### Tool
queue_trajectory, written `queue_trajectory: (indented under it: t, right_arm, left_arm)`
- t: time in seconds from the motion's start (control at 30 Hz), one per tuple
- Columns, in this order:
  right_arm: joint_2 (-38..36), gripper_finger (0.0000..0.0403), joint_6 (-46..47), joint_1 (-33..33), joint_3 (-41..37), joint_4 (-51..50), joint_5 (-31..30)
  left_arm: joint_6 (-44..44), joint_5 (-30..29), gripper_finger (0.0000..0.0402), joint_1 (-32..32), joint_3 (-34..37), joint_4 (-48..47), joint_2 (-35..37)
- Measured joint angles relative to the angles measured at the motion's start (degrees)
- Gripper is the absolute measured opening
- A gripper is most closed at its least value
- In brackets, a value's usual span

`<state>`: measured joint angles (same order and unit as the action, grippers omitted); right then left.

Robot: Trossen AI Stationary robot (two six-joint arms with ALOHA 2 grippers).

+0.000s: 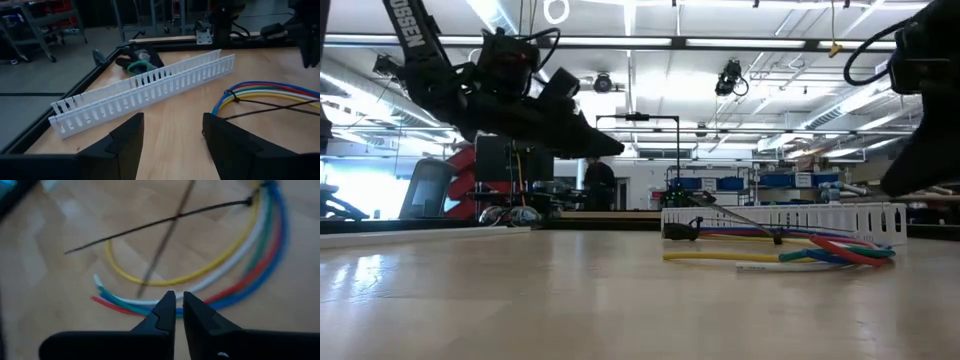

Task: Ziptie cables
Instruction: Put the cable wires into the white cable duct

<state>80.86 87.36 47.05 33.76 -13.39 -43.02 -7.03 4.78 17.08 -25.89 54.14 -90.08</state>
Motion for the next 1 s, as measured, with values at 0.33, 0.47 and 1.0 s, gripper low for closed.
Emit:
queue_trajectory:
  t: [0.33, 0.47, 1.0]
  right_arm:
    - [-1.4, 0.0001, 20.2, 0.4, 0.3, -20.4, 14.0]
    - [2.5, 0.0, 21.7, 0.6, 6.0, -27.7, 12.7]
    - [35.2, 0.0, 40.8, 4.7, 37.7, -53.4, 4.5]
  left_arm:
    - [-0.1, 0.0, 0.0213, 0.1, -2.0, 0.5, -1.8]
    - [-2.7, -0.2, 0.0213, 0.2, -2.0, 0.1, -1.8]
    - [-4.3, 5.6, 0.0213, 0.0, -2.0, 0.1, -1.8]
